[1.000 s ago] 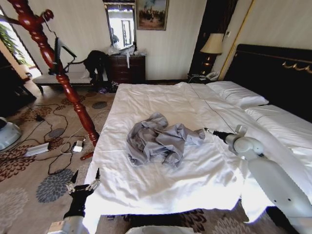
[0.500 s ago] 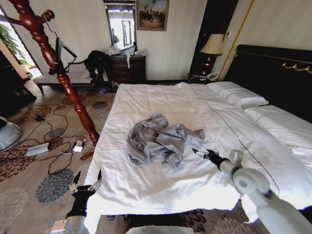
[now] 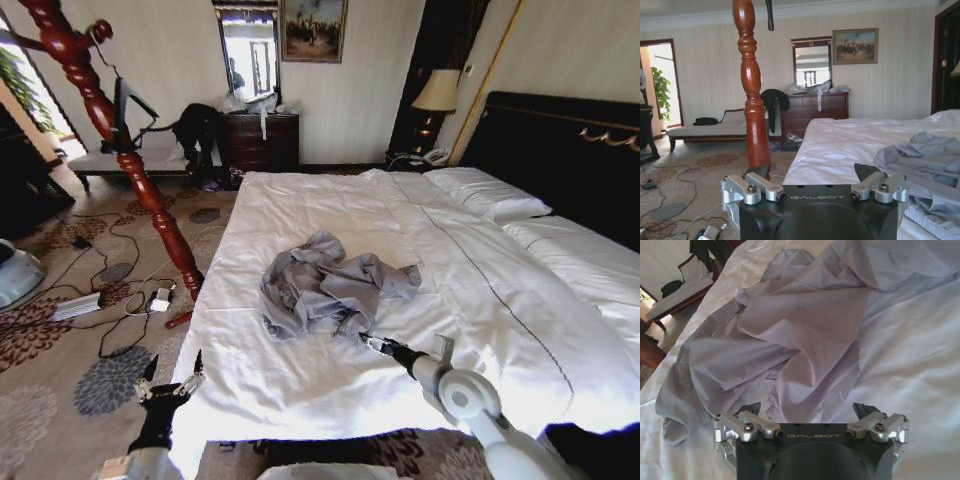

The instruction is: Pick up the clothes from the bed and hang them on the clothes hanger.

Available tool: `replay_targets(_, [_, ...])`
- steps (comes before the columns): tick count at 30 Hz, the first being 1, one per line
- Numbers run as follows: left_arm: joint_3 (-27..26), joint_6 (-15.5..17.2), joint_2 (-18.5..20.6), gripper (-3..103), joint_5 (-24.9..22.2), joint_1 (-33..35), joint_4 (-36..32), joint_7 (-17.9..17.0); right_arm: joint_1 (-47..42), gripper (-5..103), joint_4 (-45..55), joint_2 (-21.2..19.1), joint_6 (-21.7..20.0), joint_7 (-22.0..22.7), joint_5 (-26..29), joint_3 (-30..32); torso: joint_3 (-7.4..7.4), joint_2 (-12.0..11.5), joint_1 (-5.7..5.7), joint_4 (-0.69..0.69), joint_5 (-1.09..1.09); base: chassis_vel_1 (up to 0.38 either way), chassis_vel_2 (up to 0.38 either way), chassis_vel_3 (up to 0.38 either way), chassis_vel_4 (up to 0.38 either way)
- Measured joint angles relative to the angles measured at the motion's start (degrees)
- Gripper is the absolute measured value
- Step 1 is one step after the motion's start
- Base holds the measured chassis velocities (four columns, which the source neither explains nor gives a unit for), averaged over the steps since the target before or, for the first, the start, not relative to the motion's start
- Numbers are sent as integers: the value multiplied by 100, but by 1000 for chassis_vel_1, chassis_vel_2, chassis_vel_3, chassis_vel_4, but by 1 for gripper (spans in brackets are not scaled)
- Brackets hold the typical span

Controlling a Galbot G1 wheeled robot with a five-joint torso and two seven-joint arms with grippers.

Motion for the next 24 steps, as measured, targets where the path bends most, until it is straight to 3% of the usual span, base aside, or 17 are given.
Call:
replay_targets(15, [-34,0,-6,99,7,4,-9,1,683,101,-824,333,48,147,-41,-537,0,-1,0,0,1,0,0,0,0])
replay_targets(24, [34,34,59,99,3,-63,100,-3,825,70,-889,377,91,182,129,-598,0,0,0,0,1,0,0,0,0])
